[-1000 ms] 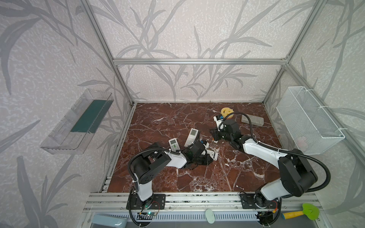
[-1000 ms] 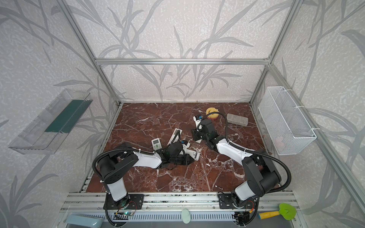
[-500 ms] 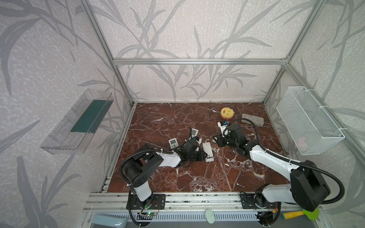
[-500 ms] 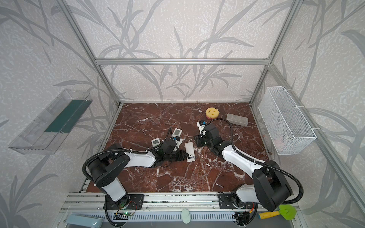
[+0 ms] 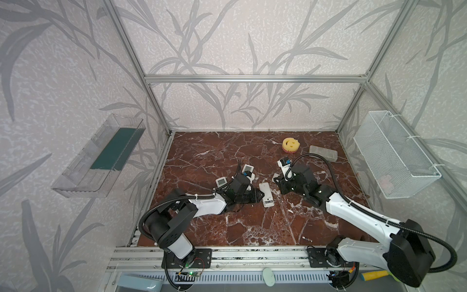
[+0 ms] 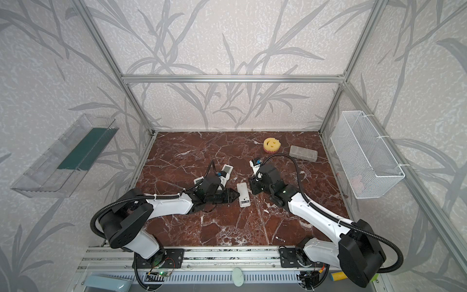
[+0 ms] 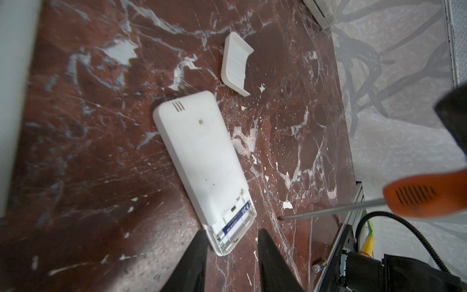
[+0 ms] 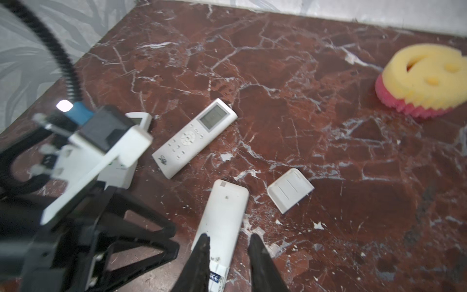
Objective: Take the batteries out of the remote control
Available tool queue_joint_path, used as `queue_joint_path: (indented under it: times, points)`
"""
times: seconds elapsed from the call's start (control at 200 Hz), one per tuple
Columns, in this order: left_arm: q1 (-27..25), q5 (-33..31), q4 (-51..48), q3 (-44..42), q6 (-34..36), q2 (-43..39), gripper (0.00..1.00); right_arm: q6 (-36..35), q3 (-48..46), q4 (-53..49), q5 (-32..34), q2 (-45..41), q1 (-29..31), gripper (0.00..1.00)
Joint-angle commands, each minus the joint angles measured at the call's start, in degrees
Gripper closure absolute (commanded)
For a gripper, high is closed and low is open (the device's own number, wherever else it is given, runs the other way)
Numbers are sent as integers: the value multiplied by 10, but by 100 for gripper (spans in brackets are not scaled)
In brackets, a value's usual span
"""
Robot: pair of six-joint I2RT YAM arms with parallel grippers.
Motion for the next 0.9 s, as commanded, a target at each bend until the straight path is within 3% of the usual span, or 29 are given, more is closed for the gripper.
queue_joint_path:
  times: [0.0,0.14,0.245,0.425,0.58,0.9]
  points:
    - [14,2,-25,-3,-22,-5,63,-32,9,29,57,-10,43,100]
    - [15,24,27,-16,-28,-8,61,3,-10,93,61,-2,65,100]
    - [13,29,82,-45,14,-36,59,48,-9,94,86,-11,65,100]
    - [-29,8,127,-73,175,-98,58,143,36,13,146,-27,65,100]
    - [-92,-29,162,-63,303,-99,54,206,60,-22,137,-30,65,100]
    - [-105,-86,265,-71,344,-53,56,253,89,-69,101,-49,65,100]
